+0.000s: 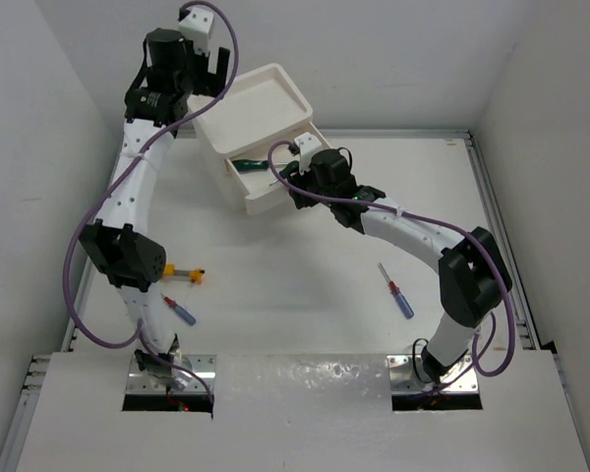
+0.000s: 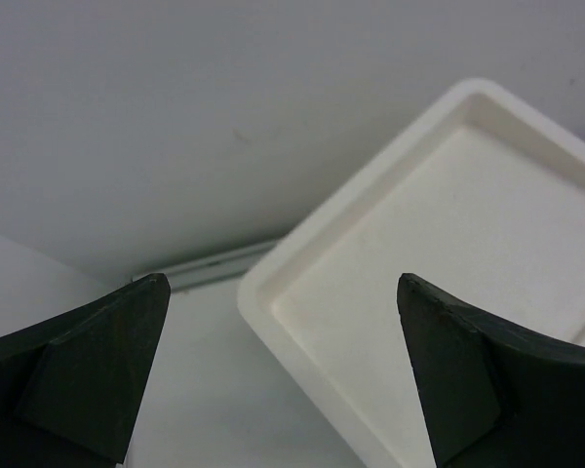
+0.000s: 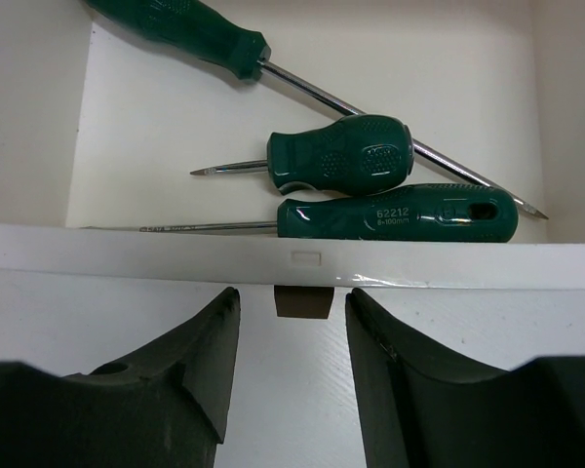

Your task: Sort the tools into containers

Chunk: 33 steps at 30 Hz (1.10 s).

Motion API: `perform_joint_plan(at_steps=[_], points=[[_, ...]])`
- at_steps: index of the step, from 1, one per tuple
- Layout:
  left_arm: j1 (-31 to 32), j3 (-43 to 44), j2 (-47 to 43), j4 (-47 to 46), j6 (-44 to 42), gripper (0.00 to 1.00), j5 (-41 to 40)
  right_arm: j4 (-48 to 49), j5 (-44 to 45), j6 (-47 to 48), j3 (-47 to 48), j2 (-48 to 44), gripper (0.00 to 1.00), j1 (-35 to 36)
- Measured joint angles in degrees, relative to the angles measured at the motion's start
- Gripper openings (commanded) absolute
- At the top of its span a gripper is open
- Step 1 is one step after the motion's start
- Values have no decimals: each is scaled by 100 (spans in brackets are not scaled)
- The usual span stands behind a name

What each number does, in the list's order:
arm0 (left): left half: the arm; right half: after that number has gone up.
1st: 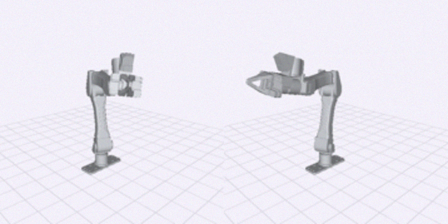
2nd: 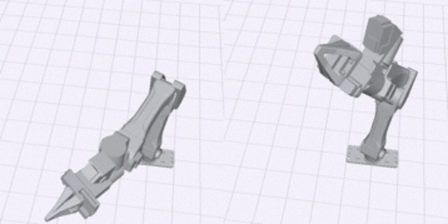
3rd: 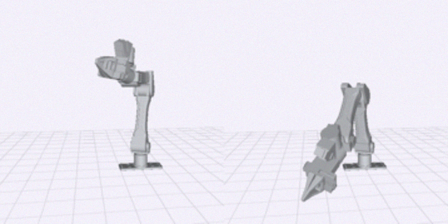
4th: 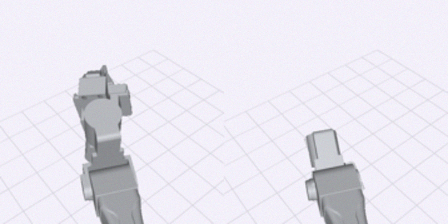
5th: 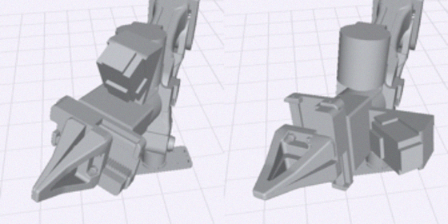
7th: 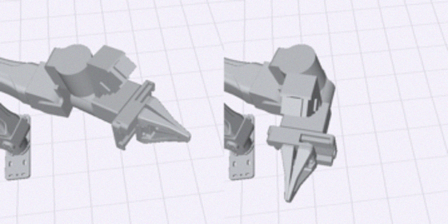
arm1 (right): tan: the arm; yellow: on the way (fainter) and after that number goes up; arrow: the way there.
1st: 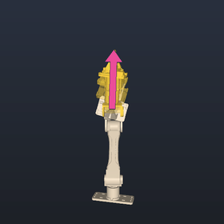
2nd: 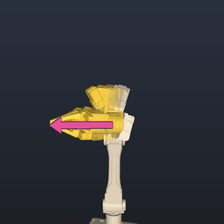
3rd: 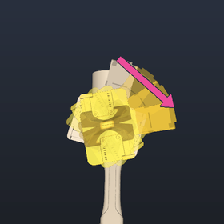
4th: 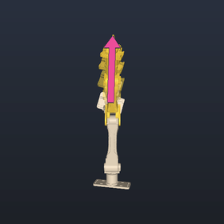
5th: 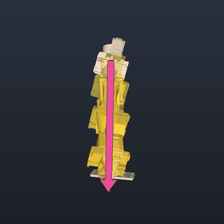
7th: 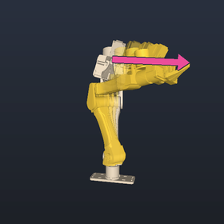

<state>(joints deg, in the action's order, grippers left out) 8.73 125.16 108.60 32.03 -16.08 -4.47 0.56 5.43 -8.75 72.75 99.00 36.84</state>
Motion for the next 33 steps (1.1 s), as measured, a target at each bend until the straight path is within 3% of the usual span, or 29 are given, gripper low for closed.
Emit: perform_joint_plan(at_steps=[5,16,18,21,24,25,28,29,33], points=[[-59,844,627,-144,-166,100,31,-13,-2,81,0,0,49,0],[-363,1126,2100,-269,-243,100,282,-20,-57,120,2,0,49,0],[-450,1121,2100,-251,-221,94,428,-20,-92,118,2,0,48,0],[-549,1025,2094,-310,-129,77,813,-20,-120,111,0,0,47,-2],[-595,938,2085,-358,-59,46,1303,-17,-177,79,0,0,45,-4],[-601,935,2085,-389,-160,28,1311,-28,-203,70,0,0,43,-9],[-793,929,2000,-186,-323,5,2100,-136,-109,55,0,4,39,-50],[-831,922,1956,-92,-286,1,2243,-168,-116,44,0,9,35,-122],[-835,739,1884,-175,-304,0,2192,-109,-164,-87,48,131,29,-254]])
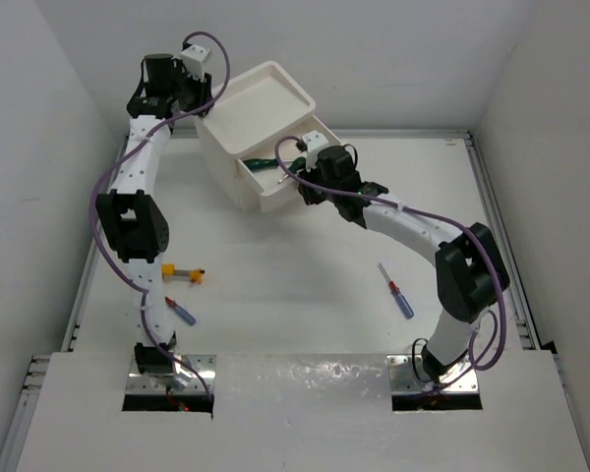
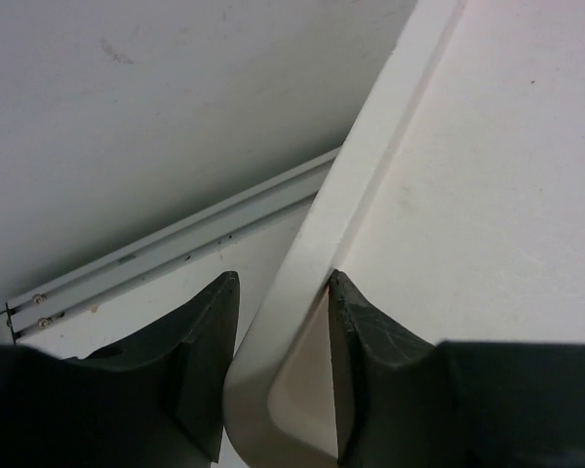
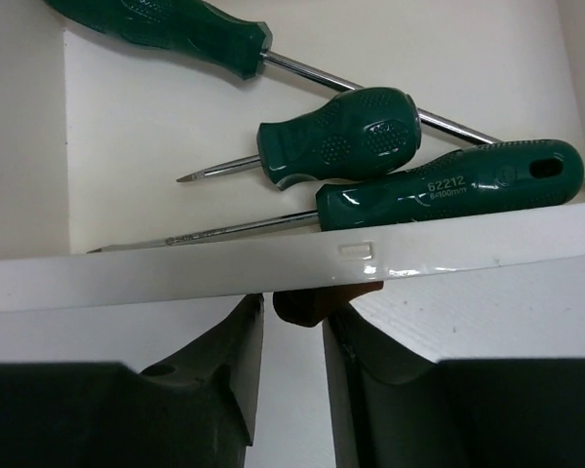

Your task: Sort the tools into containers

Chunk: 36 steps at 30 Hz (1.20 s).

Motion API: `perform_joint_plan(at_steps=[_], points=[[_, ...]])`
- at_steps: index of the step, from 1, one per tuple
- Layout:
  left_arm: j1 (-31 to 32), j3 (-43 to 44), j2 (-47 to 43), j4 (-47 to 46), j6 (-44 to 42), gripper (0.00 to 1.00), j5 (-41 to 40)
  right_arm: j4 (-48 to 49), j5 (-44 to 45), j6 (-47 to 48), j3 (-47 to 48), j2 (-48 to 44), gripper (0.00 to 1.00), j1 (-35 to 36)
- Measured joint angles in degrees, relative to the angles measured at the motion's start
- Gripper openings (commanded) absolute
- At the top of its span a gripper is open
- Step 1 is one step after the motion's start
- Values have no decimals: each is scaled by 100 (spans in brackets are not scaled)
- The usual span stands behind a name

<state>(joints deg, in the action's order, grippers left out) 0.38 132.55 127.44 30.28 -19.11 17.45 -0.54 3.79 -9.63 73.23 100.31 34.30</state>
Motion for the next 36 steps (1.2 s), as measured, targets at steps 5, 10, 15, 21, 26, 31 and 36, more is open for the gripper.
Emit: perform_joint_plan(at_steps=[5,10,15,21,26,31,36], points=[[22,-142,-70,-138,-116,0,-72,-68,-181,-70,293,317,22,0],[31,-142,-72,-140,-706,0,120,-358,-444,179,601,448,21,-31],[28,-186,-94,-203,-1547,0,520,-741,-1027,295,1128,734,16,-195],[-52,-275,-94,-498,-2035,0,627,-1231,-1357,210,2155,1482,14,-348],[-243,-293,-94,-603,-2221,0,501,-841,-1270,348,2837,2122,14,-533],[-269,-293,-101,-605,-2293,0,485,-522,-1134,793,2656,2055,19,-562],[-267,-302,-114,-564,-2315,0,640,-70,-1276,890,1947,1528,28,-706]])
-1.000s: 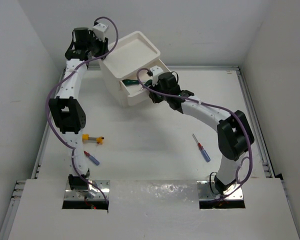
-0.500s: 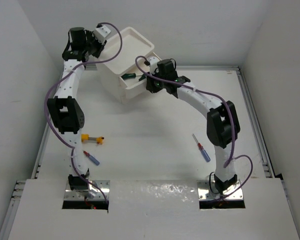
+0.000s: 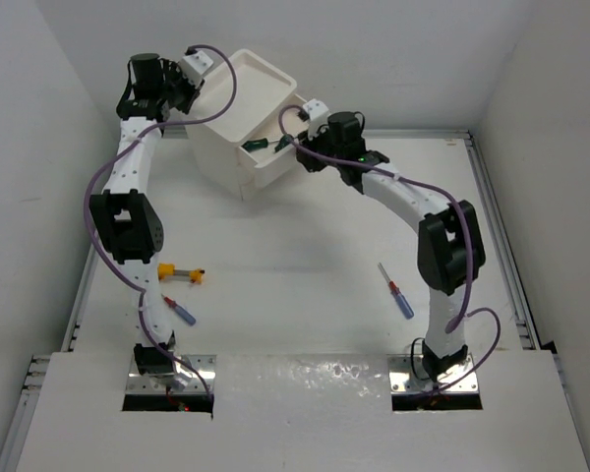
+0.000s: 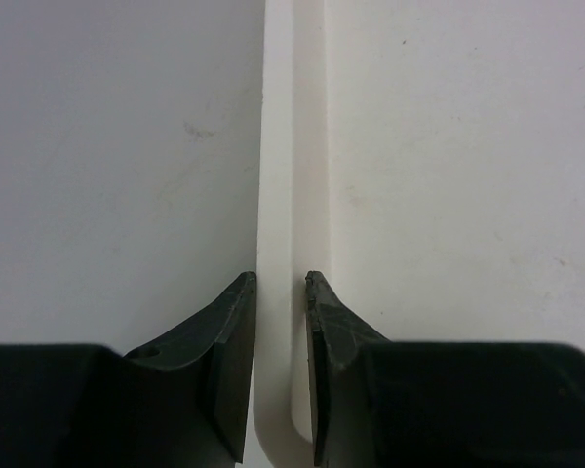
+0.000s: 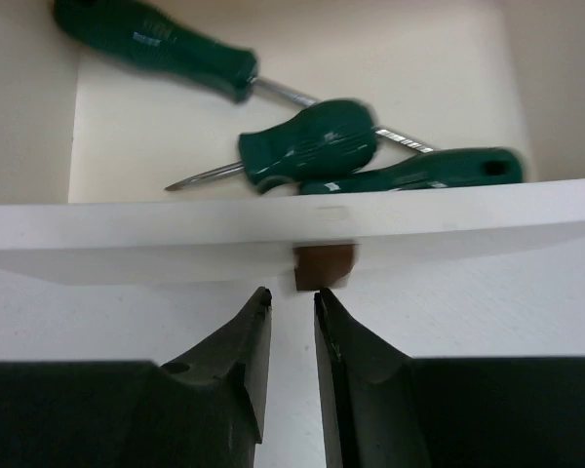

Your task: Sort the tools into containers

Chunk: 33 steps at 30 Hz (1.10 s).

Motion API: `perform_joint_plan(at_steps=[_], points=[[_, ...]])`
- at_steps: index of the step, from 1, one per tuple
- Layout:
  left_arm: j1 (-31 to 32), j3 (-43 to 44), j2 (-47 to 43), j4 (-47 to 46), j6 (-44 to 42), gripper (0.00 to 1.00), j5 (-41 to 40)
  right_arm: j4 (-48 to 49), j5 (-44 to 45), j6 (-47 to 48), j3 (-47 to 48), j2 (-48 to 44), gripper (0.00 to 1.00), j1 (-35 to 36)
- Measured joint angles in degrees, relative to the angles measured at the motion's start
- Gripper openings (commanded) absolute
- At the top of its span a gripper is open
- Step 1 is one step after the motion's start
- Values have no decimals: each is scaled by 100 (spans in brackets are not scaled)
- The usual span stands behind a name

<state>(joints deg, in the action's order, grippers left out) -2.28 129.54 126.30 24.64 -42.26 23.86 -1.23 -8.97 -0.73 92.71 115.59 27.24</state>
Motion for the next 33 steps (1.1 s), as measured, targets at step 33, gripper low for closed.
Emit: perform_joint_plan(at_steps=[33], points=[[332,-1416,-1119,852,-1939,0,2470,-2979,-341,-503,-4,-1438,57,-1023]])
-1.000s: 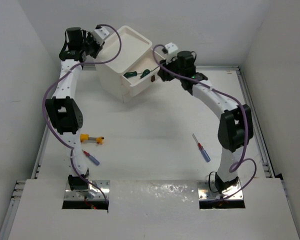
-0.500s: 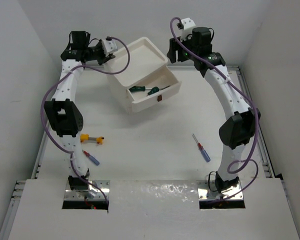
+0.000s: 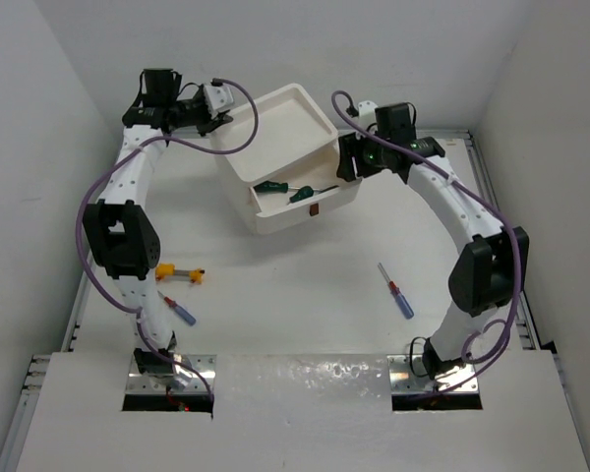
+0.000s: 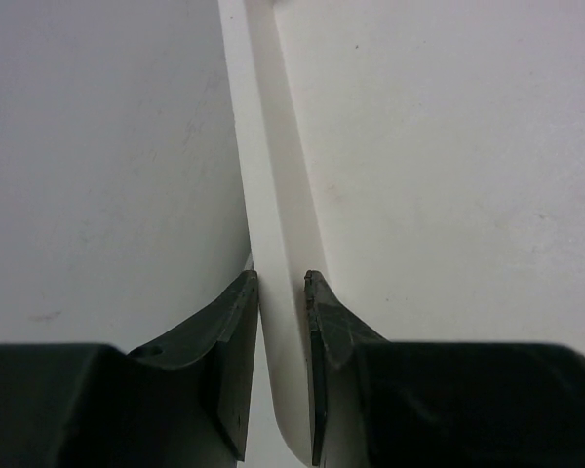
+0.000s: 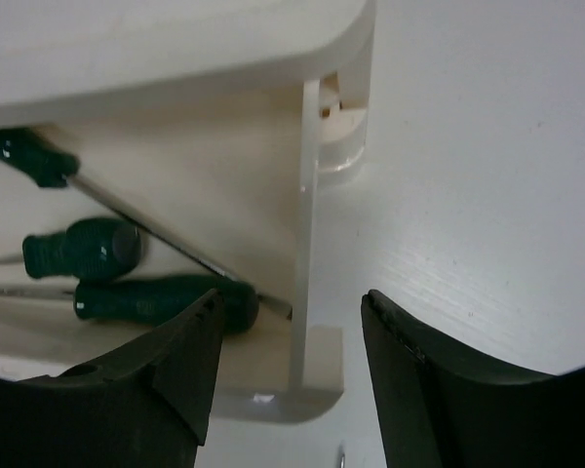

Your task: Sort the tools into containers

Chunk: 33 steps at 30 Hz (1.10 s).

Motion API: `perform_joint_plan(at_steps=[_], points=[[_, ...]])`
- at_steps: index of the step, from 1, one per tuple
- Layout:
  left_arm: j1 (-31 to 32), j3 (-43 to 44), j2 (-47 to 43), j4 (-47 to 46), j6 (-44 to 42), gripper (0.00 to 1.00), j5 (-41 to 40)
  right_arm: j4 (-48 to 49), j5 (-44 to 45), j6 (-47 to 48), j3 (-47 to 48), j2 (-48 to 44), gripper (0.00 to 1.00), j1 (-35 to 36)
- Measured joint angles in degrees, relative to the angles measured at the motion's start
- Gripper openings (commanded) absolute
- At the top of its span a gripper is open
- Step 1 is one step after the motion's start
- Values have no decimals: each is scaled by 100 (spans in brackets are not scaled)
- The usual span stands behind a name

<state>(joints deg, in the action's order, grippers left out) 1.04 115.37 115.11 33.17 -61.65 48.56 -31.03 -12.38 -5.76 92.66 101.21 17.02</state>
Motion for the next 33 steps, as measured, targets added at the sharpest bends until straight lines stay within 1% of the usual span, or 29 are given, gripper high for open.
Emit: perform_joint_plan(at_steps=[5,7,8,10,11,13,14,16,17,22,33], points=[[13,-31,-11,-166,463,0,-116,-120,20,81,-492,-382,52,7],[22,-33,-15,-184,551,0,-149,-72,24,92,-529,-391,47,7],[26,-33,-15,-186,573,0,-166,-52,39,105,-538,-391,40,7],[37,-35,-26,-179,586,0,-201,-24,138,168,-540,-372,30,11],[42,-35,-26,-175,579,0,-216,-20,173,197,-518,-343,22,9],[52,-35,-31,-162,518,0,-240,-142,192,297,-330,-192,15,-4],[55,-35,-33,-153,479,0,-251,-302,186,369,-162,-92,9,-4],[70,-35,-37,-129,402,0,-267,-544,223,544,269,177,2,24],[74,-35,-37,-116,341,0,-293,-774,295,616,525,328,0,42],[105,-33,-48,-31,118,0,-321,-1405,444,1062,1513,905,0,20],[120,-7,-59,87,-181,0,-378,-1731,507,1517,1934,1040,0,37]])
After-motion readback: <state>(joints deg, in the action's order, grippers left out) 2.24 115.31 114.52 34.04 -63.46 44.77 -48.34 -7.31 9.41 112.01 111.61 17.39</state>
